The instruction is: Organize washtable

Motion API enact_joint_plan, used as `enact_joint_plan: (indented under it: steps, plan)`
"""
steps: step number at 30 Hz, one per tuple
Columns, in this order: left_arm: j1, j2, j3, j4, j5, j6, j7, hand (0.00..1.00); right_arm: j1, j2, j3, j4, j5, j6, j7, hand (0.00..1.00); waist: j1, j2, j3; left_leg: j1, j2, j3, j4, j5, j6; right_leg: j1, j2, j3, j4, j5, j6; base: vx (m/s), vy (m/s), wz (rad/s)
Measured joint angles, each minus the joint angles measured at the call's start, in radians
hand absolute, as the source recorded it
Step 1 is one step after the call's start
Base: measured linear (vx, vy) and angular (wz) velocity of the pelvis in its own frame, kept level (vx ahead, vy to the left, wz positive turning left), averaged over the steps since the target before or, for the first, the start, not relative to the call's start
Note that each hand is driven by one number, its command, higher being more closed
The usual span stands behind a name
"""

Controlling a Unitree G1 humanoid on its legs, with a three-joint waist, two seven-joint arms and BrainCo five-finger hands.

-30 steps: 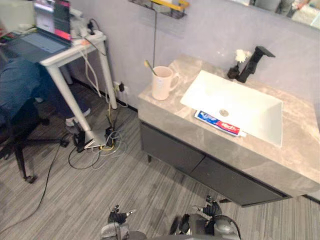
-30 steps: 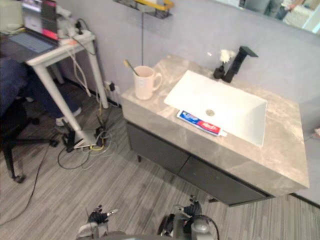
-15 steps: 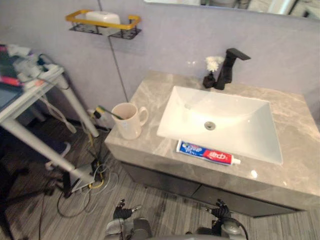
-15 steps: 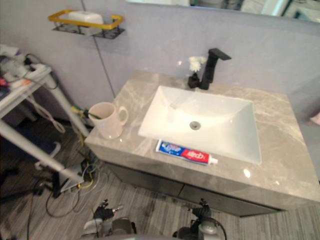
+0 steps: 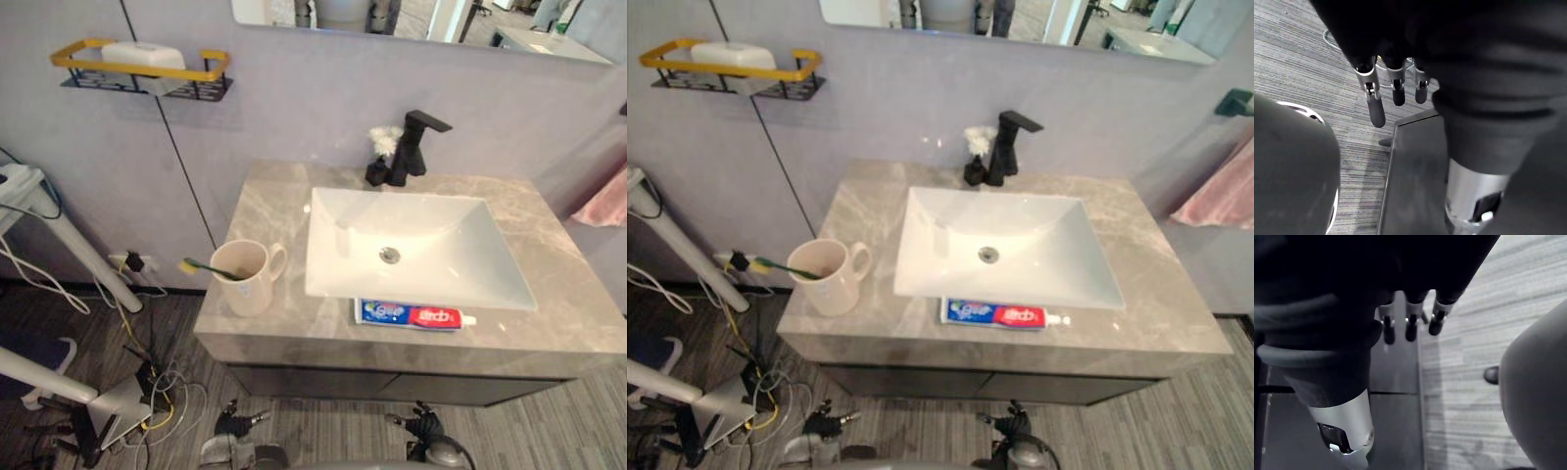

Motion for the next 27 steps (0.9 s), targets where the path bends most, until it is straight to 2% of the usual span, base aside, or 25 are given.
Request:
enact_joint_plan:
  steps: [7, 9, 13, 15, 17, 19, 27]
  plan:
    - [0.008, -0.025, -0.003, 0.01, 0.012, 0.006, 0.001, 0.0, 0.039, -0.054, -0.002, -0.003, 0.004, 0.0, -0.007, 0.0, -0.001, 0.024, -0.026, 0.021, 0.001, 0.03, -0.046, 0.021, -0.002, -0.006, 0.003, 0.031, -0.032, 0.021, 0.008, -0.04, -0.007, -0.15]
    - [0.011, -0.025, -0.003, 0.01, 0.013, 0.007, 0.001, 0.0, 0.049, -0.055, -0.02, -0.023, 0.011, 0.0, -0.017, 0.0, -0.002, 0.023, -0.027, 0.027, 0.001, 0.039, -0.05, 0.021, -0.002, -0.007, 0.005, 0.042, -0.035, 0.025, 0.009, 0.0, 0.013, -0.15]
    - [0.011, -0.018, -0.002, 0.005, 0.023, 0.007, 0.002, 0.0, 0.12, -0.064, -0.04, -0.209, 0.022, -0.002, -0.044, 0.0, -0.002, 0.009, -0.026, 0.037, 0.003, 0.068, -0.055, 0.02, -0.003, -0.01, 0.007, 0.072, -0.054, 0.038, 0.01, 0.01, 0.023, -0.2]
    - [0.011, -0.012, -0.003, 0.004, 0.029, 0.007, 0.002, 0.0, 0.127, -0.073, -0.054, -0.246, 0.022, -0.015, -0.044, 0.0, -0.004, 0.005, -0.029, 0.038, 0.002, 0.079, -0.053, 0.016, -0.005, -0.01, 0.01, 0.081, -0.067, 0.047, 0.008, 0.02, 0.035, -0.21]
    - [0.012, -0.001, -0.007, -0.004, 0.029, 0.006, 0.002, 0.0, 0.13, -0.069, -0.083, -0.245, 0.021, -0.016, -0.045, 0.0, -0.003, -0.012, -0.03, 0.039, 0.003, 0.08, -0.052, 0.016, -0.005, -0.01, 0.013, 0.085, -0.069, 0.048, 0.007, 0.02, 0.015, -0.06]
    - [0.012, 0.005, -0.023, -0.004, 0.03, 0.006, 0.002, 0.0, 0.143, -0.068, -0.084, -0.243, 0.021, -0.016, -0.043, 0.0, -0.003, -0.015, -0.03, 0.039, 0.003, 0.079, -0.051, 0.014, -0.006, -0.009, 0.013, 0.085, -0.069, 0.049, 0.006, 0.0, 0.0, 0.0]
    - [0.012, -0.003, -0.027, -0.002, 0.029, 0.007, 0.002, 0.0, 0.144, -0.037, -0.083, -0.12, 0.04, -0.012, -0.033, 0.0, -0.002, 0.0, -0.031, 0.039, -0.001, 0.066, -0.049, 0.014, -0.005, -0.002, 0.009, 0.076, -0.072, 0.048, 0.006, -0.01, 0.003, 0.03]
